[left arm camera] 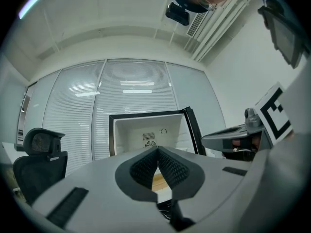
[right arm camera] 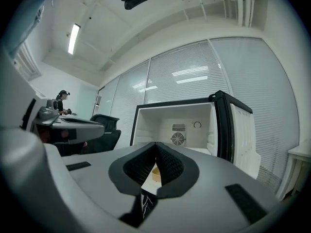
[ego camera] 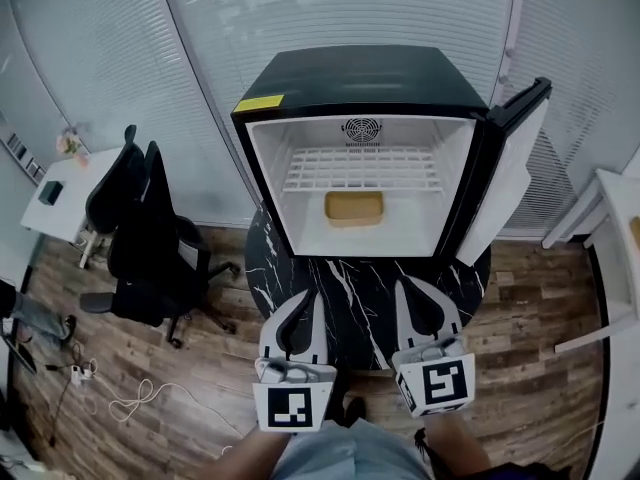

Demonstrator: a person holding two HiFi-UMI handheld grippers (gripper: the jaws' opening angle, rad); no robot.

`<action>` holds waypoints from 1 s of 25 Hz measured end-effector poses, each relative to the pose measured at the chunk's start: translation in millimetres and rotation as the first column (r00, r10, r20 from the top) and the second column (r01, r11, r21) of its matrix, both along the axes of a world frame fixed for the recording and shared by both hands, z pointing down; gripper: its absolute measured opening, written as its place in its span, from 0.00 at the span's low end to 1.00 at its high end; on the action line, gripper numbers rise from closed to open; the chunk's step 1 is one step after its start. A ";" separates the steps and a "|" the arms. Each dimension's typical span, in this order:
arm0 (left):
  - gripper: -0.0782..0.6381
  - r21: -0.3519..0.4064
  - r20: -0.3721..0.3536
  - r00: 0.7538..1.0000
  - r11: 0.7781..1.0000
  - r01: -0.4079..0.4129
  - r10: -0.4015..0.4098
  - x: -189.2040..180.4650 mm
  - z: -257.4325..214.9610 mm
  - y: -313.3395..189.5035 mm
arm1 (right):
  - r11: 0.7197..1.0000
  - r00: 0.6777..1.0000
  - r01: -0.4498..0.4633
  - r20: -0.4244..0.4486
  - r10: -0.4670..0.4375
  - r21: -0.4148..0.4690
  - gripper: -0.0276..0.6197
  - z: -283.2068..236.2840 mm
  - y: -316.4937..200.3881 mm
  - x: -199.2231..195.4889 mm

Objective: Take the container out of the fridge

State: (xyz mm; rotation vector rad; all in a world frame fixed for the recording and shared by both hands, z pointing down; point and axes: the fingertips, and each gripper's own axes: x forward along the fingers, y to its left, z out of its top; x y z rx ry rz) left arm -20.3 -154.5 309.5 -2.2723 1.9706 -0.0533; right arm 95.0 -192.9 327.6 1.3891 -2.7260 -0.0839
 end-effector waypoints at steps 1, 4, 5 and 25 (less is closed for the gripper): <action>0.13 -0.002 -0.008 1.000 1.000 0.005 -0.005 -2.2 1.4 -4.0 | 1.000 1.000 0.004 -0.005 -0.004 0.002 0.06 0.8 -4.9 -2.4; 0.13 -0.003 -0.024 1.000 1.000 0.015 -0.015 -10.6 4.6 -19.5 | 1.000 1.000 0.018 -0.016 -0.018 0.002 0.06 3.8 -21.6 -12.3; 0.13 -0.002 -0.029 0.999 1.000 0.017 -0.017 -13.8 5.8 -25.7 | 1.000 1.000 0.023 -0.020 -0.023 0.001 0.06 5.0 -27.6 -16.1; 0.13 -0.148 -0.052 0.998 0.988 0.034 -0.043 -62.6 88.0 -161.7 | 0.981 0.978 0.128 -0.146 -0.149 -0.142 0.09 94.3 -160.0 -70.6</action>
